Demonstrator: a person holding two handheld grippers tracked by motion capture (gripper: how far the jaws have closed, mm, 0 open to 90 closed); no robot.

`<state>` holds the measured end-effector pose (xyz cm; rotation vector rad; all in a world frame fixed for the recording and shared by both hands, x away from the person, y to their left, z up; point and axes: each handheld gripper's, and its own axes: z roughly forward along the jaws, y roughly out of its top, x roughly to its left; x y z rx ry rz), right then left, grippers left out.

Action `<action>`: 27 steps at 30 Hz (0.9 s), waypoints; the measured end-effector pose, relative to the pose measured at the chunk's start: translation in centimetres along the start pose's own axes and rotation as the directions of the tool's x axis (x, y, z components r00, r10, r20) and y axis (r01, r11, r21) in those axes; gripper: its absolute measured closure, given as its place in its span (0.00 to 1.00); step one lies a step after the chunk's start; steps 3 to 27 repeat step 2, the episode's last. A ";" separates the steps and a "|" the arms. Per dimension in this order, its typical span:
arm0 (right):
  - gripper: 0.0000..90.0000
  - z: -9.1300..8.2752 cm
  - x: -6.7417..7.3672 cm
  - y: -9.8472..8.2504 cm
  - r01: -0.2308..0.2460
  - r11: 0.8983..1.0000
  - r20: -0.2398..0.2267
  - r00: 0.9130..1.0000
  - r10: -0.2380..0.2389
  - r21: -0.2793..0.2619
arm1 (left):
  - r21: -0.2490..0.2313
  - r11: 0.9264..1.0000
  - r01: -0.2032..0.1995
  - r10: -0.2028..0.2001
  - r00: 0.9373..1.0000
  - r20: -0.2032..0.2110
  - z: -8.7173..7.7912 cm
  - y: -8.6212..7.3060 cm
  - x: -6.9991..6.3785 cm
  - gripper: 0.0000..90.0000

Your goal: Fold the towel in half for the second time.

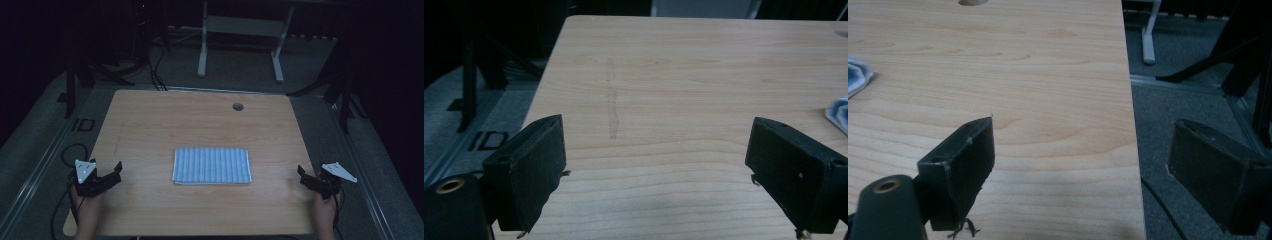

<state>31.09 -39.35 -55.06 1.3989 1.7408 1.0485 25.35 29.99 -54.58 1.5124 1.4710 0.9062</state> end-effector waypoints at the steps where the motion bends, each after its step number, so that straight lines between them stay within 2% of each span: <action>1: 0.13 0.1 -0.1 0.0 -0.006 1.000 0.006 1.000 0.006 0.008 | 0.000 1.000 0.000 0.000 1.000 -0.002 0.0 0.0 0.0 0.11; 27: 0.13 0.1 -0.1 0.0 -0.004 1.000 0.015 1.000 0.004 0.013 | 0.000 1.000 -0.004 0.004 1.000 -0.007 0.0 0.0 0.0 0.11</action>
